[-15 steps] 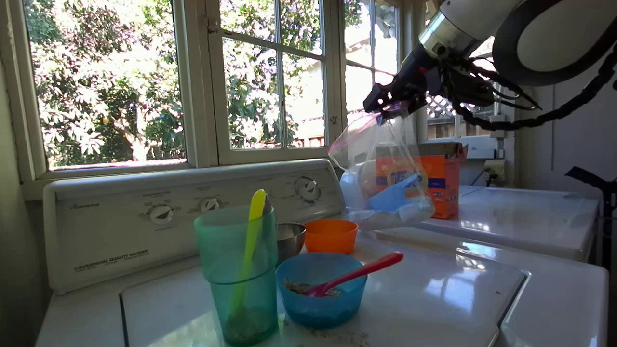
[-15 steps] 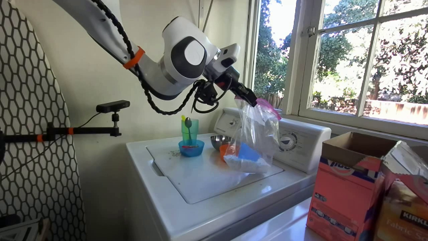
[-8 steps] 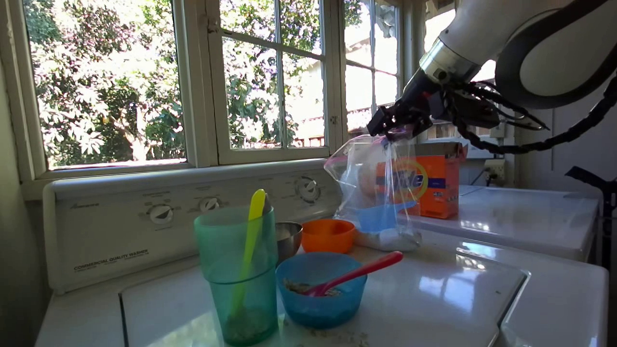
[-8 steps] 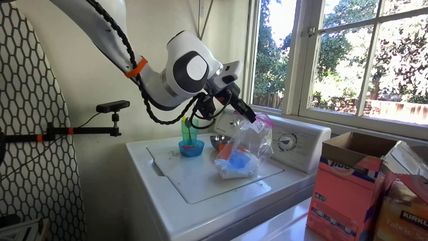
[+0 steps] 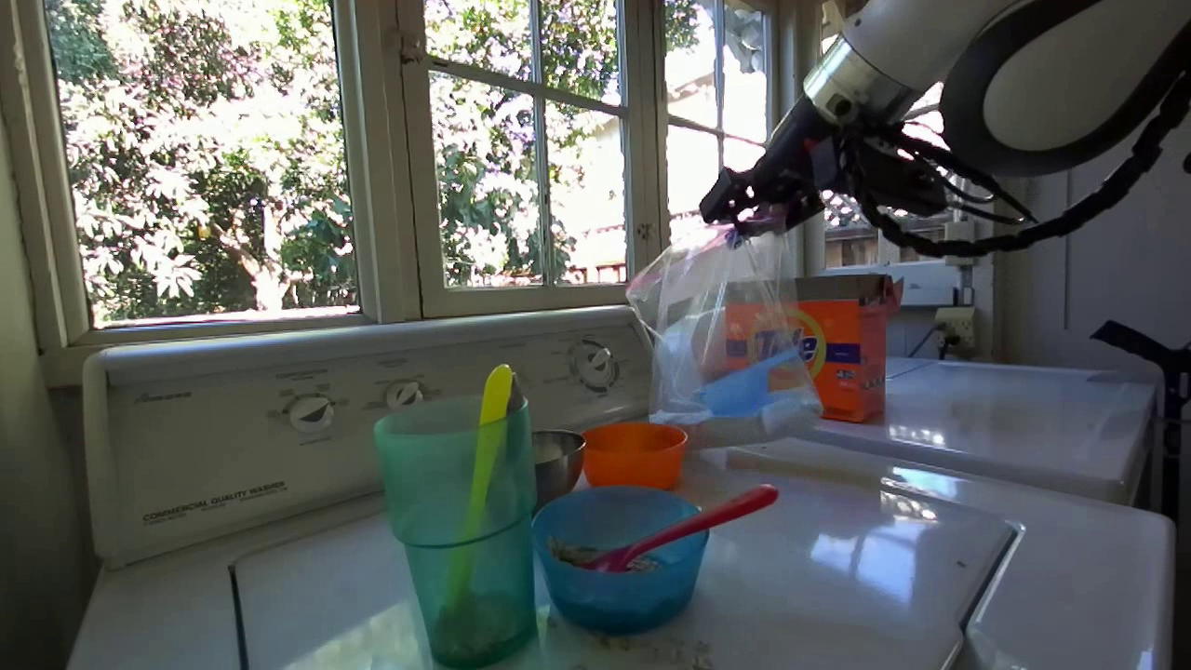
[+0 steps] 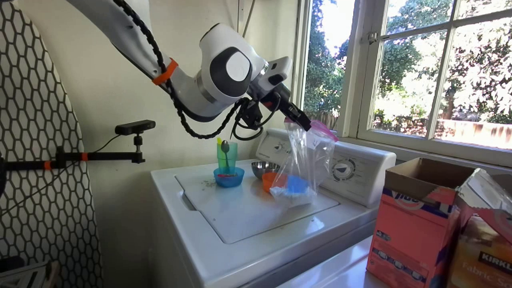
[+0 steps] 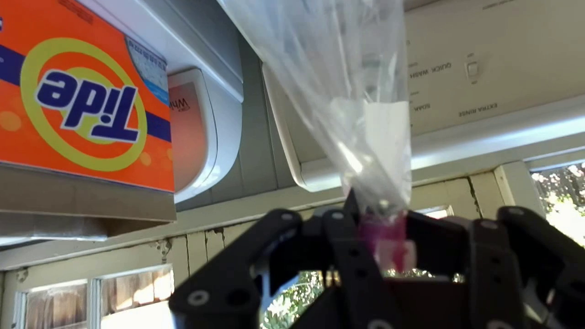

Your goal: Remove the plastic bag in the box, then put it down

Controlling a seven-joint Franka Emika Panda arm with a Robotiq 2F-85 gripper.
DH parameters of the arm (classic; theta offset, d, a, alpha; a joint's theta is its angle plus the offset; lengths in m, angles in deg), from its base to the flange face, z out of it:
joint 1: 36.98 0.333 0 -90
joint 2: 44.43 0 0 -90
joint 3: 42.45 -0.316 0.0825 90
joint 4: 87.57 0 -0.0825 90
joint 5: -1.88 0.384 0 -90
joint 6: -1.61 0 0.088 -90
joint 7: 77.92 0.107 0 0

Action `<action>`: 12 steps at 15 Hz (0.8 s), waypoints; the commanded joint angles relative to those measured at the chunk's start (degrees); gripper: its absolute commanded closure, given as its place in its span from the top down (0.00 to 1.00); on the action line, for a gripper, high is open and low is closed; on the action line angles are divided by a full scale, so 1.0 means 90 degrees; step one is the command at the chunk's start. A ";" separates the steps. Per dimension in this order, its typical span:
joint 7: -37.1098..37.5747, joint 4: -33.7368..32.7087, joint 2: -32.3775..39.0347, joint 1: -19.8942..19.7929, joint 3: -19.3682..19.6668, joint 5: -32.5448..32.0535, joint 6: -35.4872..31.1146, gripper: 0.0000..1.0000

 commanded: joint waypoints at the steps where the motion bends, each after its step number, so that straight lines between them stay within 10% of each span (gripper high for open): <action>1: 0.0195 -0.0052 -0.0182 -0.0043 -0.0004 -0.0140 -0.0115 0.00; 12: -0.0256 0.1104 -0.0084 0.0188 -0.0158 0.0148 -0.0255 0.00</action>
